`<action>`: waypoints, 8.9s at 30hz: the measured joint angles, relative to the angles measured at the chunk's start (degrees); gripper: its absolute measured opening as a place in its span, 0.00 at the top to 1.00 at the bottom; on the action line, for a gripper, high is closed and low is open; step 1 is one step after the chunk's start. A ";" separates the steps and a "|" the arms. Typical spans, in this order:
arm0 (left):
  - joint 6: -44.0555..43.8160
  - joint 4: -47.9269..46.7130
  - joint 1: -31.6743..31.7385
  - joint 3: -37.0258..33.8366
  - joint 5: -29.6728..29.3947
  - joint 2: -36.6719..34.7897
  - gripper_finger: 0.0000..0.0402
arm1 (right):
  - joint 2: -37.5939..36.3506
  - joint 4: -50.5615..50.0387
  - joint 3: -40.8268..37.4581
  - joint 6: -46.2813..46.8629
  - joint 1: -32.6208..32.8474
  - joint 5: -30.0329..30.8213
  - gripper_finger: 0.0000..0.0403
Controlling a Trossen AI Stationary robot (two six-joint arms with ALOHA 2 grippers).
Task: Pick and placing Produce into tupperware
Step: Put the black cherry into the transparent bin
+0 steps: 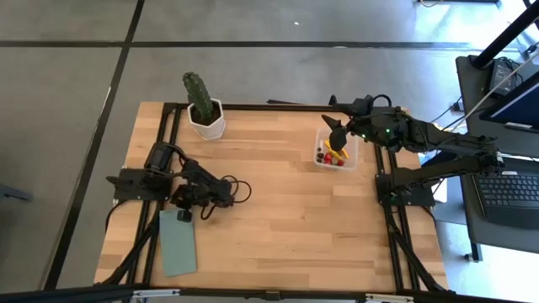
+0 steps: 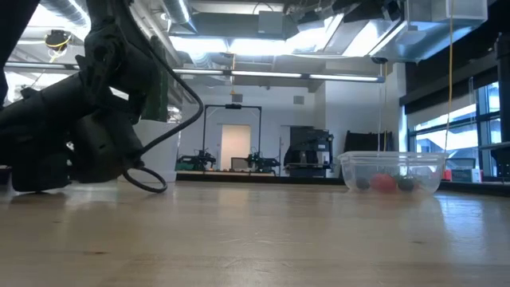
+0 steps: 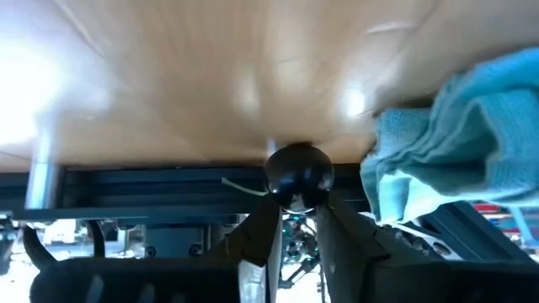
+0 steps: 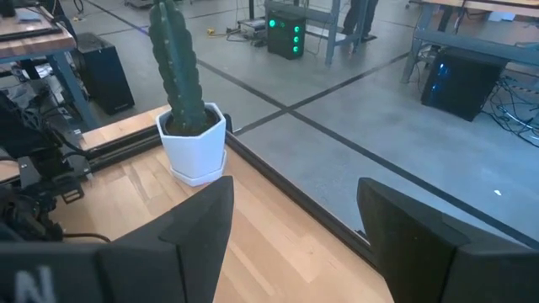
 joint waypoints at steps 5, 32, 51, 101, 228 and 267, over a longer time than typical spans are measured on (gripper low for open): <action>-3.16 0.02 -0.42 0.02 0.50 0.02 0.83 | 0.00 -0.04 0.00 -0.02 0.01 0.00 0.37; -7.82 2.12 -1.69 -1.29 0.04 -0.29 0.74 | -0.89 -0.03 0.00 0.15 0.02 -0.01 0.37; -7.80 2.38 -1.73 -1.40 -1.45 -0.42 0.76 | -3.76 1.99 0.00 0.20 0.01 -0.02 0.37; -2.35 1.66 -0.83 1.04 -2.78 -2.28 0.79 | -3.74 4.52 0.00 0.18 0.02 -3.56 0.37; -8.52 24.48 11.48 15.66 -14.45 -15.05 0.57 | -4.26 5.31 0.04 -0.12 0.83 -6.12 0.37; -16.19 18.96 6.69 15.41 -14.16 -19.64 0.57 | -4.24 7.04 0.02 -2.60 0.83 -6.07 0.37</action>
